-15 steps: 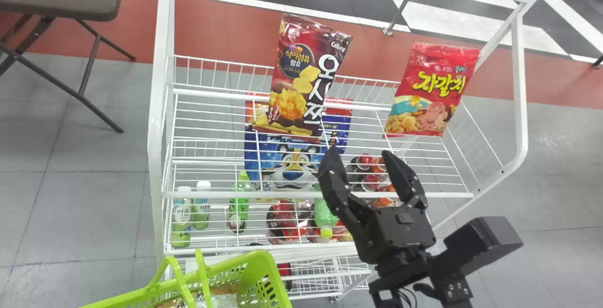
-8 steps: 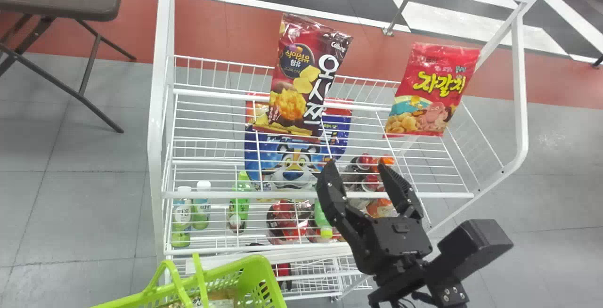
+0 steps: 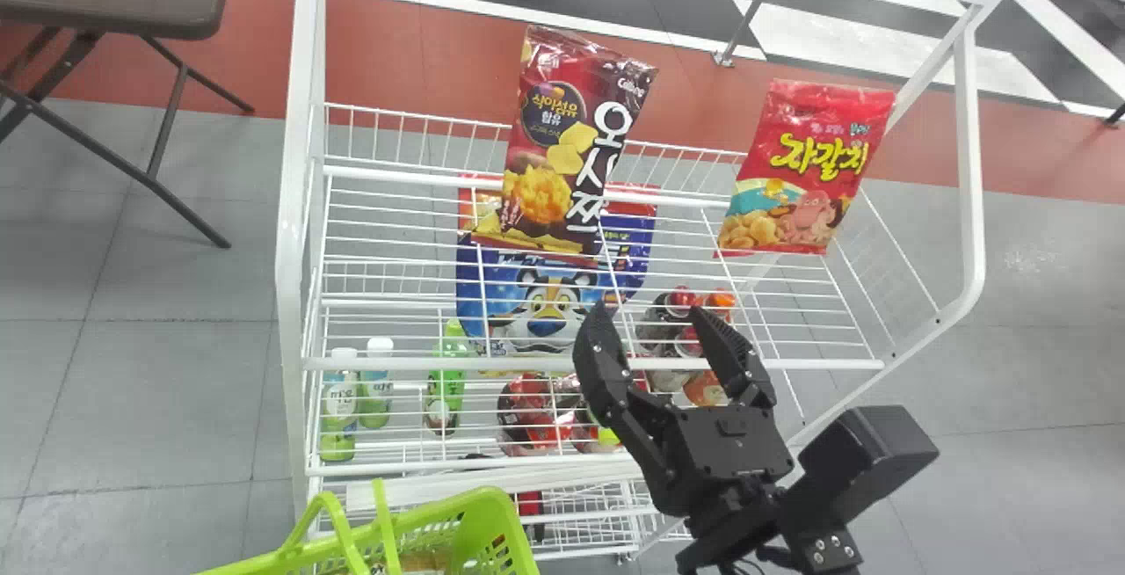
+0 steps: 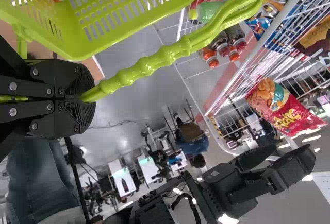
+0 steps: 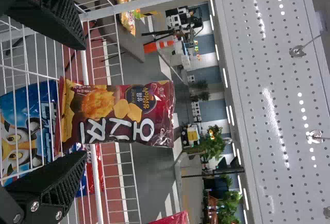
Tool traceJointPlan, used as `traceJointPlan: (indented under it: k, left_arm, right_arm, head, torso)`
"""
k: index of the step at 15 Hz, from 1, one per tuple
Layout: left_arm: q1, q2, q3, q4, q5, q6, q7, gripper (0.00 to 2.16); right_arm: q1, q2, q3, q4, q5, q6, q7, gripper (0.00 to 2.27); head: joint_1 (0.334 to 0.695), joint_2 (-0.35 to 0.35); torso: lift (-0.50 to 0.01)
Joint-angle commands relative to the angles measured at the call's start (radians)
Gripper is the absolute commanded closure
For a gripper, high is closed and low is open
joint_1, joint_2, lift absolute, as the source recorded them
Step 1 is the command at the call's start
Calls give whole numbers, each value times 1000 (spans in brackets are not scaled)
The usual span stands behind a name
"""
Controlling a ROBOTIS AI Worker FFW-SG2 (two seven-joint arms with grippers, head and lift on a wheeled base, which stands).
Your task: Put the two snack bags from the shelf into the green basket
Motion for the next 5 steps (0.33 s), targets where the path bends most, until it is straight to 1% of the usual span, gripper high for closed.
traceJointPlan:
  k: [1,5]
  left_arm:
    - [0,2,-4,0,-5,0,0,1899]
    - [-3,5,-7,-2,-5,3,0,1899]
  right_arm:
    - [-1,0,0,0,0,3,0,83]
    - [-8,0,-2,0,0,21,-6,83]
  head:
    - [695,-350]
    - [695,-350]
  torso:
    - [-12]
    - [-12]
